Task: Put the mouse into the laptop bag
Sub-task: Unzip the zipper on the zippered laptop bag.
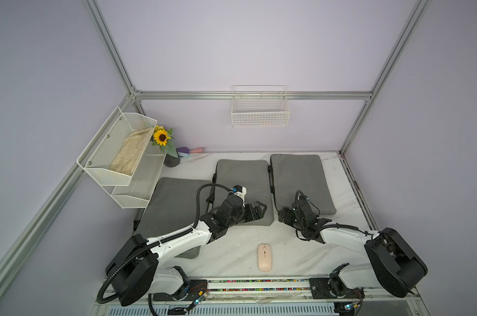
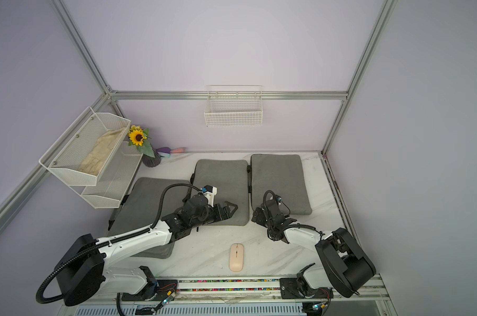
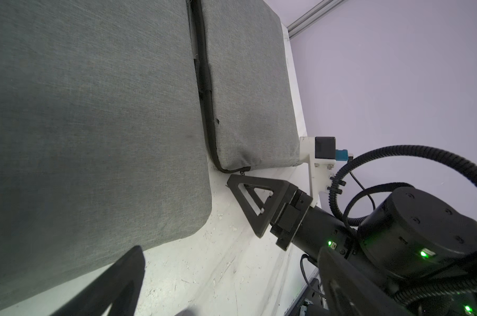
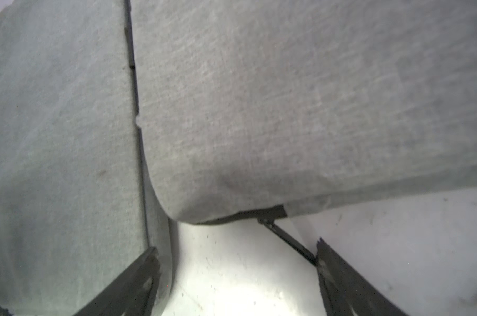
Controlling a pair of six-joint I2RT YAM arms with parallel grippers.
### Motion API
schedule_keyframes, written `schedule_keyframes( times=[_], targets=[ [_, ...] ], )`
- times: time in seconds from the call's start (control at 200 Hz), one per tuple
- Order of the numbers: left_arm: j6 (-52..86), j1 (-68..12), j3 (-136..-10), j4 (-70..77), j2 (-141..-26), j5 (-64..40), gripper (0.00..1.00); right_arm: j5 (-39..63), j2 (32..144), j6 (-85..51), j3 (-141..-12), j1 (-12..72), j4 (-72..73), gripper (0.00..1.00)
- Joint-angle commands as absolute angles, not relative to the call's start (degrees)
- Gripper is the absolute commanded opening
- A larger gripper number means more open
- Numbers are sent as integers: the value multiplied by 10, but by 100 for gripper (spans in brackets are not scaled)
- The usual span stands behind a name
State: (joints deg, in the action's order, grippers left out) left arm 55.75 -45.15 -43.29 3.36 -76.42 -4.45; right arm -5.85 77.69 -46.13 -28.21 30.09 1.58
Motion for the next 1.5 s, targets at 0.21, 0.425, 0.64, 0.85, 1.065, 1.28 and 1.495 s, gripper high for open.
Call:
schedule_keyframes(
  times=[0.21,0.425,0.64,0.85,1.065,1.28,1.495],
  targets=[
    [555,-453,-439,57,-766,-52,97,-91,796,-482,-285,326,-39,74],
    [554,-454,-437,59,-763,-54,97,-121,817,-503,-311,328,-64,68],
    [553,-454,-435,59,-758,-54,98,-138,837,-512,-329,328,-83,65],
    [544,-455,-441,60,-766,-55,98,-141,856,-512,-342,328,-85,30],
    [526,-464,-457,58,-783,-57,99,-151,862,-515,-347,326,-85,12],
    [498,-466,-515,11,-847,-38,99,-154,821,-515,-330,312,-84,0],
    [472,-466,-625,-20,-936,-25,99,-124,727,-506,-302,293,-85,0]
  ],
)
